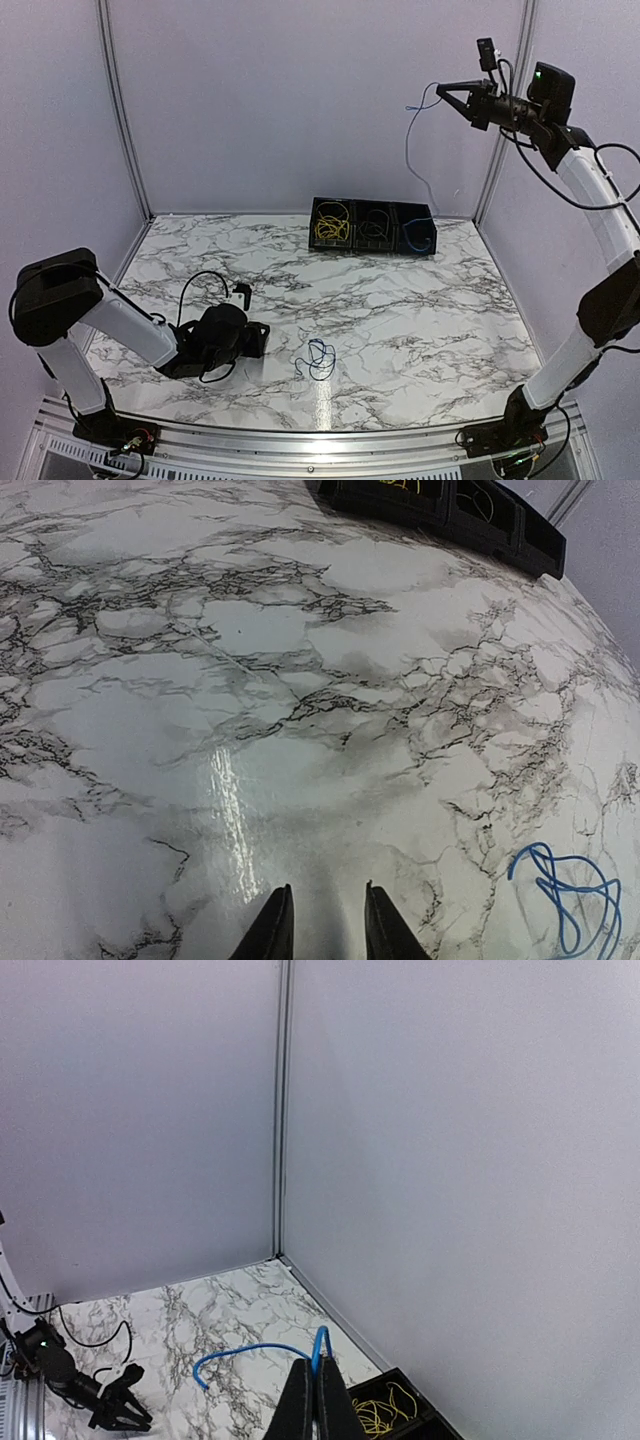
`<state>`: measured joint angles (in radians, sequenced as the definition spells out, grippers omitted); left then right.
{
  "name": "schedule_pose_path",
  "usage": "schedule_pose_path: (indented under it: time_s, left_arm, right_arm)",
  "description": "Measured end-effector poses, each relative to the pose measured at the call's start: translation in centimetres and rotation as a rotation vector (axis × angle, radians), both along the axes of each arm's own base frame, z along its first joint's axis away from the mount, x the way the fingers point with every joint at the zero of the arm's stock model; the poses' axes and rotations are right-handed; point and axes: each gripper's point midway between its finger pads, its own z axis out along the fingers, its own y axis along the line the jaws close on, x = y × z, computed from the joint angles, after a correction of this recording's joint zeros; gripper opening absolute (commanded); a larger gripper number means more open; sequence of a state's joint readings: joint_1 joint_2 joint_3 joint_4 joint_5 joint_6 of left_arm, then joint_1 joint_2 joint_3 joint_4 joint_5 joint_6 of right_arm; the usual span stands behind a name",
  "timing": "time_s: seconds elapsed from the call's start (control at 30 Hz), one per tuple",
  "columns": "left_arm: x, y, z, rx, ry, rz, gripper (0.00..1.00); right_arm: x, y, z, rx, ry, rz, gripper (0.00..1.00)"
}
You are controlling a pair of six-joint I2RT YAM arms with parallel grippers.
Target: Untangle the cables
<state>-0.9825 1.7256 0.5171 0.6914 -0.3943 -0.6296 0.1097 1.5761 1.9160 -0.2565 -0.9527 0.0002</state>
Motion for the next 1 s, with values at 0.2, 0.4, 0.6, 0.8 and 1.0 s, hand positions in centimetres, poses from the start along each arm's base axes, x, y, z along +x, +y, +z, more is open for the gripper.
schedule_pose_path:
  time_s: [0.2,0.4,0.6,0.8,1.0]
  left_arm:
    - [0.0,0.3,1.0,-0.023,-0.015,0.01,0.28]
    - [-0.3,0.8,0.8,-0.022,-0.01,0.017,0.29]
    - [-0.4,1.0,0.8,-0.023,-0.007,0.02,0.29]
    - [-0.5,1.0,0.7,-0.022,-0.005,0.02,0.29]
    - [-0.8,1.4,0.4,-0.028,0.007,0.028,0.29]
  right_arm:
    - [2.8,-1.1,-3.6,-0.019,0.046,-0.085,0.0]
    - [5.2,-1.5,-6.1,-0.033,0.074,-0.134,0.0]
    - [8.0,-2.1,-7.7,-0.042,0.08,-0.179,0.0]
    - [12.1,-4.5,-10.1,-0.043,0.106,-0.258,0.0]
    - [16.2,-9.2,-12.7,-0.042,0.131,-0.368,0.0]
